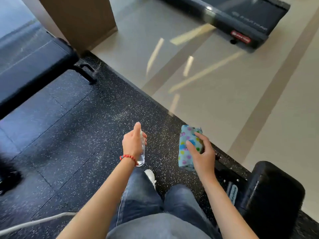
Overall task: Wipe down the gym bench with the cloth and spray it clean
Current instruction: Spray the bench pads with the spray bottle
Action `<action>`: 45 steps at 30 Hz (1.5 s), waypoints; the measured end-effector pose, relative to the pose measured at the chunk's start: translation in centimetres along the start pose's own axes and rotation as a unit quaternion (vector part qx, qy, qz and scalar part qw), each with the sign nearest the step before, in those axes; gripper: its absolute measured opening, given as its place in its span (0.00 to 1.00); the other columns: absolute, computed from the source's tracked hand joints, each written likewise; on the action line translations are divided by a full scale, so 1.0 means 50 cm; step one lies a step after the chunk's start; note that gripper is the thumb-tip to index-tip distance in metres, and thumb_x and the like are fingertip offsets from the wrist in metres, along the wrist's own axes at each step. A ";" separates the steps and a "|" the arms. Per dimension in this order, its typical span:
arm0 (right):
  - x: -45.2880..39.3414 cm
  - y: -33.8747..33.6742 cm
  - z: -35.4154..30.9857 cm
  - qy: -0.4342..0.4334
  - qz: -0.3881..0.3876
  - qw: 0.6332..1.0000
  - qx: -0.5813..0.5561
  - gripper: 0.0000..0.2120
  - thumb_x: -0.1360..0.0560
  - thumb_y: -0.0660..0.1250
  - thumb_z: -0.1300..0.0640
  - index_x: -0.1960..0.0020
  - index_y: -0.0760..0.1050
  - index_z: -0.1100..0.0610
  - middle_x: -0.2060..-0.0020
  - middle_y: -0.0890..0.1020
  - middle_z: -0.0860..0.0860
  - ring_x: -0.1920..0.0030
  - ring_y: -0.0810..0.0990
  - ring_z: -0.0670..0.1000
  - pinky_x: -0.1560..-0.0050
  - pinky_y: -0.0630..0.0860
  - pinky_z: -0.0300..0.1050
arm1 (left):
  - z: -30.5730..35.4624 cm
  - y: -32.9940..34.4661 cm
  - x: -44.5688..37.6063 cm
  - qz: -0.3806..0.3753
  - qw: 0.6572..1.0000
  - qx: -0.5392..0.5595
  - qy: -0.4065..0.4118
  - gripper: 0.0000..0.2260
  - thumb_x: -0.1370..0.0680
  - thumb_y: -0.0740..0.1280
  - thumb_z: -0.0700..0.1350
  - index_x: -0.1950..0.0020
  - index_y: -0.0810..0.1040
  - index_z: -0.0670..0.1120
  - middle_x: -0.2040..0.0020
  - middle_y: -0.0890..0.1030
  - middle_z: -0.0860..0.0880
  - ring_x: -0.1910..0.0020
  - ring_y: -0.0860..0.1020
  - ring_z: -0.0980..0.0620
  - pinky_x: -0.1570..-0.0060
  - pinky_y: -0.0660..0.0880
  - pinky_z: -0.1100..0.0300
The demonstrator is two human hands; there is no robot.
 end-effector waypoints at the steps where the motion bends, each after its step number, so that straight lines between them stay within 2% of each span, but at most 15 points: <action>1: -0.017 0.032 -0.015 -0.008 -0.010 1.000 0.014 0.15 0.29 0.71 0.56 0.50 0.73 0.37 0.46 0.78 0.45 0.49 0.79 0.47 0.55 0.80 0.45 | 0.007 -0.026 -0.025 0.015 1.000 0.004 -0.003 0.23 0.20 0.57 0.54 0.69 0.75 0.41 0.72 0.75 0.46 0.75 0.72 0.52 0.78 0.69 0.69; 4: -0.062 0.117 -0.047 -0.016 -0.051 0.998 0.038 0.15 0.29 0.71 0.54 0.49 0.73 0.37 0.47 0.77 0.42 0.49 0.79 0.46 0.55 0.79 0.46 | 0.016 -0.096 -0.089 0.055 0.998 0.029 -0.021 0.24 0.21 0.57 0.54 0.69 0.75 0.41 0.72 0.76 0.46 0.75 0.73 0.52 0.76 0.71 0.66; 8: -0.118 0.212 -0.084 -0.028 -0.103 0.993 0.054 0.16 0.30 0.71 0.54 0.50 0.73 0.35 0.51 0.78 0.38 0.54 0.79 0.37 0.64 0.77 0.32 | 0.011 -0.164 -0.163 0.102 0.992 0.053 -0.056 0.24 0.21 0.56 0.56 0.69 0.76 0.43 0.71 0.77 0.47 0.73 0.74 0.50 0.69 0.70 0.60; 11: -0.170 0.279 -0.108 -0.031 -0.130 0.989 0.059 0.16 0.29 0.72 0.55 0.51 0.73 0.35 0.50 0.78 0.39 0.55 0.79 0.35 0.65 0.76 0.30 | 0.009 -0.185 -0.215 0.126 0.988 0.057 -0.074 0.25 0.21 0.56 0.57 0.70 0.76 0.44 0.71 0.78 0.47 0.72 0.75 0.49 0.66 0.72 0.58; 14: -0.244 0.360 -0.140 -0.046 -0.160 0.984 0.069 0.16 0.30 0.72 0.57 0.52 0.74 0.36 0.50 0.78 0.41 0.53 0.80 0.40 0.61 0.78 0.35 | 0.026 -0.196 -0.280 0.151 0.983 0.066 -0.084 0.25 0.21 0.55 0.58 0.70 0.77 0.44 0.69 0.79 0.46 0.69 0.76 0.47 0.59 0.75 0.53; 16: -0.306 0.422 -0.165 -0.058 -0.188 0.977 0.081 0.16 0.29 0.72 0.57 0.51 0.74 0.38 0.49 0.79 0.43 0.50 0.80 0.45 0.55 0.80 0.43 | 0.046 -0.202 -0.335 0.176 0.978 0.075 -0.087 0.26 0.21 0.55 0.59 0.70 0.77 0.44 0.69 0.79 0.45 0.69 0.76 0.47 0.58 0.75 0.52; 19: -0.385 0.504 -0.212 -0.077 -0.230 0.966 0.092 0.15 0.29 0.72 0.57 0.49 0.73 0.40 0.48 0.79 0.46 0.49 0.80 0.48 0.53 0.80 0.48 | 0.096 -0.207 -0.406 0.199 0.971 0.099 -0.084 0.26 0.21 0.55 0.60 0.69 0.76 0.44 0.69 0.78 0.45 0.70 0.75 0.48 0.59 0.74 0.53; 23: -0.495 0.613 -0.302 -0.102 -0.281 0.949 0.099 0.16 0.29 0.72 0.58 0.51 0.74 0.38 0.53 0.78 0.38 0.53 0.80 0.44 0.57 0.80 0.44 | 0.173 -0.219 -0.496 0.239 0.959 0.124 -0.084 0.26 0.21 0.54 0.60 0.69 0.75 0.45 0.71 0.77 0.46 0.74 0.73 0.51 0.67 0.72 0.59; 26: -0.560 0.690 -0.348 -0.104 -0.304 0.940 0.112 0.15 0.29 0.72 0.58 0.50 0.74 0.40 0.53 0.79 0.40 0.53 0.81 0.46 0.54 0.80 0.50 | 0.212 -0.230 -0.554 0.269 0.947 0.150 -0.095 0.26 0.22 0.54 0.61 0.69 0.75 0.45 0.73 0.77 0.48 0.76 0.73 0.52 0.69 0.72 0.60; 29: -0.600 0.769 -0.369 -0.097 -0.324 0.933 0.120 0.14 0.29 0.72 0.59 0.47 0.75 0.45 0.50 0.79 0.46 0.52 0.81 0.49 0.53 0.81 0.52 | 0.237 -0.259 -0.605 0.296 0.934 0.164 -0.112 0.27 0.27 0.53 0.65 0.72 0.75 0.46 0.72 0.79 0.48 0.73 0.75 0.51 0.64 0.75 0.55; 32: -0.627 0.859 -0.381 -0.088 -0.342 0.928 0.120 0.15 0.29 0.72 0.59 0.48 0.75 0.43 0.47 0.79 0.49 0.51 0.81 0.48 0.54 0.81 0.49 | 0.252 -0.308 -0.669 0.322 0.924 0.166 -0.119 0.28 0.30 0.51 0.67 0.72 0.75 0.46 0.71 0.80 0.47 0.70 0.76 0.48 0.60 0.75 0.52; 37: -0.665 1.038 -0.404 -0.096 -0.369 0.915 0.134 0.16 0.29 0.72 0.58 0.50 0.74 0.40 0.49 0.79 0.44 0.53 0.81 0.46 0.57 0.82 0.46 | 0.276 -0.407 -0.819 0.335 0.918 0.173 -0.120 0.29 0.24 0.51 0.65 0.70 0.75 0.45 0.71 0.81 0.45 0.76 0.73 0.51 0.67 0.71 0.58; 40: -0.687 1.151 -0.440 -0.096 -0.369 0.916 0.127 0.17 0.29 0.72 0.59 0.51 0.73 0.38 0.50 0.78 0.41 0.53 0.81 0.45 0.59 0.82 0.44 | 0.306 -0.483 -0.921 0.337 0.920 0.158 -0.118 0.28 0.22 0.51 0.62 0.71 0.75 0.45 0.74 0.79 0.47 0.76 0.76 0.53 0.68 0.72 0.59; 43: -0.705 1.250 -0.472 -0.081 -0.364 0.919 0.125 0.16 0.29 0.71 0.58 0.51 0.74 0.38 0.49 0.78 0.45 0.53 0.81 0.46 0.60 0.82 0.45 | 0.343 -0.557 -1.005 0.345 0.919 0.148 -0.118 0.27 0.22 0.52 0.61 0.71 0.75 0.46 0.73 0.79 0.48 0.74 0.77 0.52 0.65 0.75 0.57; 45: -0.717 1.307 -0.491 -0.074 -0.360 0.922 0.119 0.15 0.29 0.71 0.58 0.48 0.75 0.41 0.48 0.79 0.48 0.52 0.82 0.49 0.57 0.82 0.49 | 0.364 -0.596 -1.055 0.345 0.920 0.147 -0.115 0.27 0.23 0.53 0.61 0.73 0.75 0.46 0.73 0.79 0.48 0.74 0.77 0.51 0.63 0.75 0.56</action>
Point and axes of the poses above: each hand's wrist, its own x-axis away from the middle knuckle, its own y-axis out of the palm, z = x × y, the point moved 6 cm from there along -x, towards the middle knuckle
